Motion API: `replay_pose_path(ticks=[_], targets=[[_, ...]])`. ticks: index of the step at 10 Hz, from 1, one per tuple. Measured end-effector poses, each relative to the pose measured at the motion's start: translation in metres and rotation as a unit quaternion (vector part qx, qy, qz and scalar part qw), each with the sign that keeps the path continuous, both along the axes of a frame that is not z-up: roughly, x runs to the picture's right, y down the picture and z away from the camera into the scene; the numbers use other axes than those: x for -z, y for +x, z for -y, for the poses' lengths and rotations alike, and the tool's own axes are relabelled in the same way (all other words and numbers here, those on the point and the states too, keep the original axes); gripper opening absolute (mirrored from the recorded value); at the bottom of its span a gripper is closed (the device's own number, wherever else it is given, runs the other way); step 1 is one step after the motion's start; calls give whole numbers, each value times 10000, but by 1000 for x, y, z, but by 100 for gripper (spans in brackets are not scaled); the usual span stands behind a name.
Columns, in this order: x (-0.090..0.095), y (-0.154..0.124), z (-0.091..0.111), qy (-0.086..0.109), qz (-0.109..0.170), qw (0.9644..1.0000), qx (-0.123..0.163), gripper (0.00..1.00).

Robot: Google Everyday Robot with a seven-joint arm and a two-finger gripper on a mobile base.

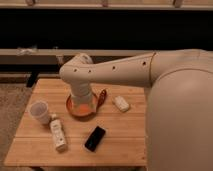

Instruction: Drag the pepper across the table

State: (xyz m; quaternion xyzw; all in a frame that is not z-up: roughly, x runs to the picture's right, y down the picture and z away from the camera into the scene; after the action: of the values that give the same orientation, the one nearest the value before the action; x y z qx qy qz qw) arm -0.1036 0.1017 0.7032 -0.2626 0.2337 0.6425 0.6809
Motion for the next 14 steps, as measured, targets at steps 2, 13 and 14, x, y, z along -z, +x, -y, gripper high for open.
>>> replay_pose_path(ticks=[2,13,14], targets=[[0,0,0,0,1,10000,1,65],[-105,40,47,502,-367,9973,-387,65],[-123,43,50,544,-401,9969,-412,65]])
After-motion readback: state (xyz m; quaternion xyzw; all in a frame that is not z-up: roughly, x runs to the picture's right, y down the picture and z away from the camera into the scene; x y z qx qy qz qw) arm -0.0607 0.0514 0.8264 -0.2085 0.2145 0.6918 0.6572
